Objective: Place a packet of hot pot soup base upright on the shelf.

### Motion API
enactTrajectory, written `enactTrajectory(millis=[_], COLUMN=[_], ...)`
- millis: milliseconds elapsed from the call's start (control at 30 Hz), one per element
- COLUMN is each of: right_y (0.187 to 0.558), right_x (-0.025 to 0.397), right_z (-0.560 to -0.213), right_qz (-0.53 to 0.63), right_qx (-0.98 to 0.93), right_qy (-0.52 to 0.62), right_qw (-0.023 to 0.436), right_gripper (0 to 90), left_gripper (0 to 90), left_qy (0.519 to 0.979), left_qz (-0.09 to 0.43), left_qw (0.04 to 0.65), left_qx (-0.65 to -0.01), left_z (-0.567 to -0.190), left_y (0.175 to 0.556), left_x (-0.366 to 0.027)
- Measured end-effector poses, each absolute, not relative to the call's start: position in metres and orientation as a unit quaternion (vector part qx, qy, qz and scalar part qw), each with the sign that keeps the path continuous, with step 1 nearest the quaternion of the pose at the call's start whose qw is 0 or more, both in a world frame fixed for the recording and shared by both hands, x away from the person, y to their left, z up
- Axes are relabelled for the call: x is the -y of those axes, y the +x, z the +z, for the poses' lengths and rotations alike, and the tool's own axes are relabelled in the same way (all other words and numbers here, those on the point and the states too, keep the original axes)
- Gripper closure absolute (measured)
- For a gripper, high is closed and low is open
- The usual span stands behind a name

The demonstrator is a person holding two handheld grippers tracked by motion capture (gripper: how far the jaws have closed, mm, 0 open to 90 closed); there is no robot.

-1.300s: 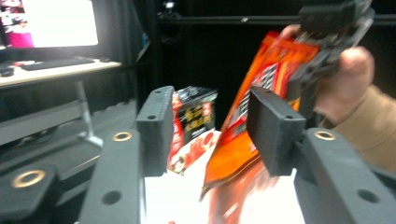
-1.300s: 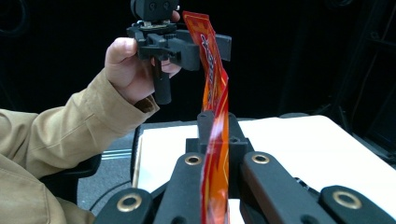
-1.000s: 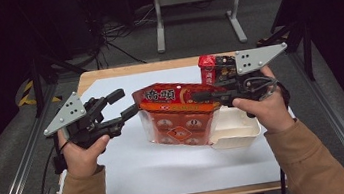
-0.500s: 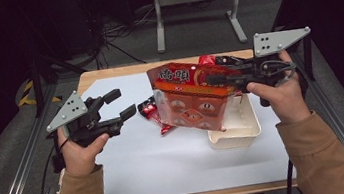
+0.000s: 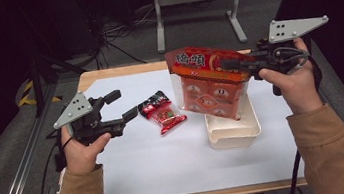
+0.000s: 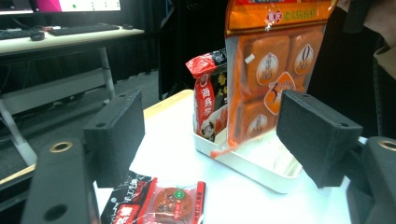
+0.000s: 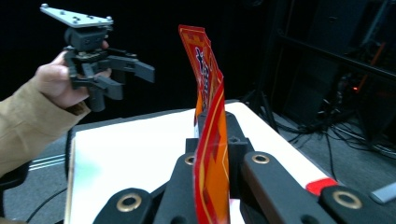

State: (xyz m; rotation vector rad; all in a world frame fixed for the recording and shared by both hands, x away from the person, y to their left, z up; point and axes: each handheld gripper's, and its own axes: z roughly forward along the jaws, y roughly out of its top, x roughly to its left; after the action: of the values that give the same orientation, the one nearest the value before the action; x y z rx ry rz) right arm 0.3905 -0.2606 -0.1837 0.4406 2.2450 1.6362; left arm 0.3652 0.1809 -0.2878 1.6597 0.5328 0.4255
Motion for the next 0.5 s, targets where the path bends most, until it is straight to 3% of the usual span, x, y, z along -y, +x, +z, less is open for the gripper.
enactTrajectory(millis=[500], right_y=[0.398], right_x=[0.285], right_z=[-0.185], right_qz=[0.569], right_qx=[-0.778], right_qy=[0.185], right_qw=[0.190], right_gripper=[89.5], left_gripper=[17.9], left_qy=[0.725], left_qz=[0.193], left_qw=[0.615], left_qx=[-0.244], left_z=[-0.294], left_y=[0.370], left_x=[-0.180])
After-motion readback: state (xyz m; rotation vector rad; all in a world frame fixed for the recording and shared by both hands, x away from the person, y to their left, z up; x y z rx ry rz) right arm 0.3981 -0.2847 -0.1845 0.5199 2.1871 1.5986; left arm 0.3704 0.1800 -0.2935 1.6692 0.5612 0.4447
